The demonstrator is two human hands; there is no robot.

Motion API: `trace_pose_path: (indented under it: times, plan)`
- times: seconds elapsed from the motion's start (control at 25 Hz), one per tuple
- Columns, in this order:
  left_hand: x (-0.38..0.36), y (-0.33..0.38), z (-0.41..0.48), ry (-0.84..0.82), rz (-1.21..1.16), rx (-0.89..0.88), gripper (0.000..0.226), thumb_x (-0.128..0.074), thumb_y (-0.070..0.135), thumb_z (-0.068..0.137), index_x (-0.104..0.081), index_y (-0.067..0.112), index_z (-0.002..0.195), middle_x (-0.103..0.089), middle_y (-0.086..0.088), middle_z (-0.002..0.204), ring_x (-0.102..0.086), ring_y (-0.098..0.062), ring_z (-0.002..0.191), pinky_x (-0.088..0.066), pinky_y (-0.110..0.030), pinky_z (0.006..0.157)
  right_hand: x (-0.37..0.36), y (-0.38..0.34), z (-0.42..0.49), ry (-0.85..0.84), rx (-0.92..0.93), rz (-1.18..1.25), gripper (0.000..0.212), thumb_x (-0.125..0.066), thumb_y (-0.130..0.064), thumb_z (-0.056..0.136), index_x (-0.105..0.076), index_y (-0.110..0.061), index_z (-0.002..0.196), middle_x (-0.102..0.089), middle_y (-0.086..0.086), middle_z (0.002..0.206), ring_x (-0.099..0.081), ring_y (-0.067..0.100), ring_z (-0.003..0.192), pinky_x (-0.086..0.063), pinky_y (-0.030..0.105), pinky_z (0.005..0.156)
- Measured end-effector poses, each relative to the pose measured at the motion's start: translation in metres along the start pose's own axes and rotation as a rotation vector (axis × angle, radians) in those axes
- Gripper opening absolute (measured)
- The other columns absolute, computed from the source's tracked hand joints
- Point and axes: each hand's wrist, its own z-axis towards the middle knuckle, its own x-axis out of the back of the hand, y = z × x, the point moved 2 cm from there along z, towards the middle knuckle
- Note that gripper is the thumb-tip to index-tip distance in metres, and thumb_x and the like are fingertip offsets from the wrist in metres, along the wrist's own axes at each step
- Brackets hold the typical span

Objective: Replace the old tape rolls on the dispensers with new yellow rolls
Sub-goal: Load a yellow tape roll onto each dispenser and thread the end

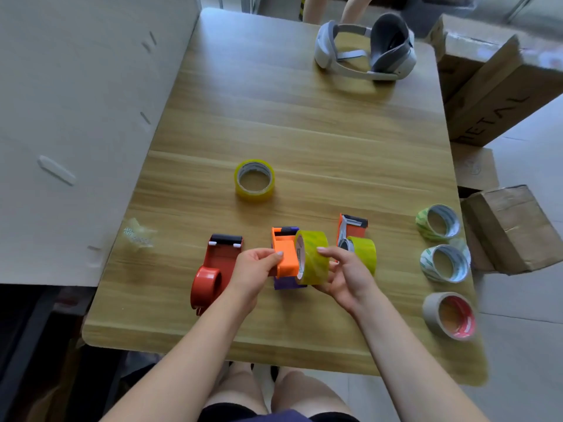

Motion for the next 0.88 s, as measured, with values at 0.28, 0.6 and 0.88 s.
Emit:
trace_pose_path:
  times: [0.28,0.6,0.88]
  plan:
    - [-0.009,0.002,-0.006,-0.014,-0.037,0.027,0.006,-0.058,0.0,0.087,-0.063,0.001,0.084,-0.065,-0.013,0.077,-0.063,-0.016,0.064,-0.053,-0.026,0.067,0.009,-0.003,0.0,0.05,-0.035,0.025,0.014,-0.064,-0.02,0.077,-0.061,-0.017,0.091,-0.063,0.009,0.081,-0.059,0.023,0.067,-0.046,0.031,0.066]
    - [-0.006,0.003,-0.005,-0.01,0.0,0.047,0.007,-0.056,0.001,0.088,-0.063,0.001,0.087,-0.065,-0.01,0.077,-0.063,-0.013,0.065,-0.054,-0.022,0.066,-0.002,0.016,0.006,0.002,-0.026,0.016,0.006,-0.064,-0.016,0.081,-0.062,-0.013,0.086,-0.064,0.011,0.08,-0.059,0.023,0.066,-0.046,0.029,0.061]
    - [-0.005,-0.006,-0.007,-0.046,0.082,-0.029,0.022,-0.052,0.0,0.091,-0.062,0.001,0.11,-0.07,0.009,0.056,-0.063,0.0,0.054,-0.055,-0.014,0.063,0.002,0.019,0.012,-0.127,0.031,-0.19,0.007,-0.063,-0.021,0.084,-0.064,-0.019,0.077,-0.067,0.006,0.085,-0.062,0.021,0.077,-0.045,0.031,0.078]
